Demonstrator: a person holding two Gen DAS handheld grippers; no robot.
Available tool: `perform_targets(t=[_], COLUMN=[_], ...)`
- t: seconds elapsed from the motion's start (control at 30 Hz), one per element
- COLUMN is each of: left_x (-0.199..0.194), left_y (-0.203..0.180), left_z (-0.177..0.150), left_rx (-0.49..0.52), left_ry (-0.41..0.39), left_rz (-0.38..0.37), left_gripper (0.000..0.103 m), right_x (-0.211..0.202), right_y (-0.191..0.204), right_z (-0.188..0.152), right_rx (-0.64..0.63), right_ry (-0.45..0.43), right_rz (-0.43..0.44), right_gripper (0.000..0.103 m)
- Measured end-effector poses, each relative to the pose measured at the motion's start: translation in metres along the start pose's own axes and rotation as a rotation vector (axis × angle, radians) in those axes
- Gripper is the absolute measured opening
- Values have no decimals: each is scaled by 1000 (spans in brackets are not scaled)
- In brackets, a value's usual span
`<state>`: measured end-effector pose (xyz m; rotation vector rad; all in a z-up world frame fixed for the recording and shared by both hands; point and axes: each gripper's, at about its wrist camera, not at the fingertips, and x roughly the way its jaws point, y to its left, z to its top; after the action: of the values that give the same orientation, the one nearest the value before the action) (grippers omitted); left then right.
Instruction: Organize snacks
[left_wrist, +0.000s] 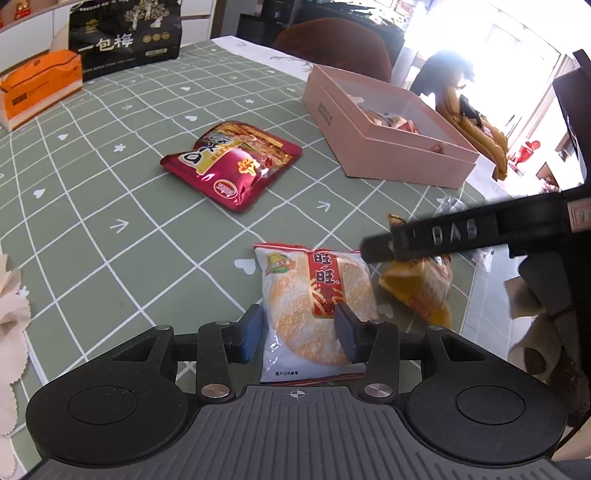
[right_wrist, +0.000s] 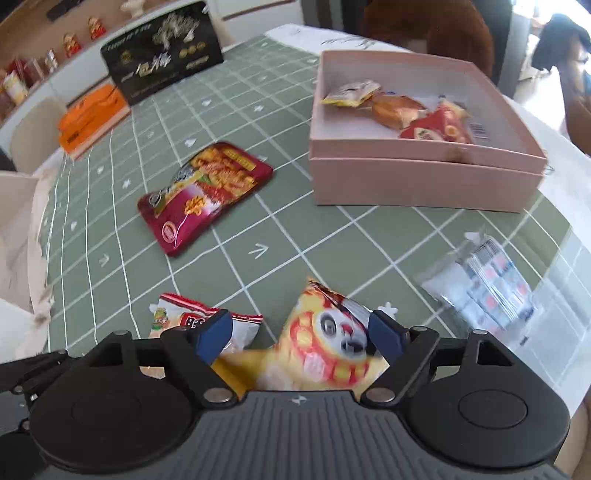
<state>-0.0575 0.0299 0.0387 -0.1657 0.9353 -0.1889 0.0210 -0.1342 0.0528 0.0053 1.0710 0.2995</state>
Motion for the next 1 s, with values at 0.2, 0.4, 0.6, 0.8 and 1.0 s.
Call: perform_targets(t=[0.2,0.4,0.6,0.8,1.0], left_x=[-8,1,8,7,5], left_y=[-15,-42,-59,-61,-61], left_z=[2,2,0,-2,-9], left_rx=[69,204,294,332,398], left_ry=[-44,5,12,25,-16], left_rz=[30,60,62,-20,27], left_gripper=[47,49,52,53,60], right_x=[-7,-19,-17,-12,-11], right_y=[-15,-56,-67,-74,-69], right_z=[-14,-20,-24,-28,-30], right_rx=[-96,8,66,75,34], right_ry=[4,-7,-2,20,12], right_rz=[-107,-90,-72,-66,-75], right_gripper=[57,60,72,81,85])
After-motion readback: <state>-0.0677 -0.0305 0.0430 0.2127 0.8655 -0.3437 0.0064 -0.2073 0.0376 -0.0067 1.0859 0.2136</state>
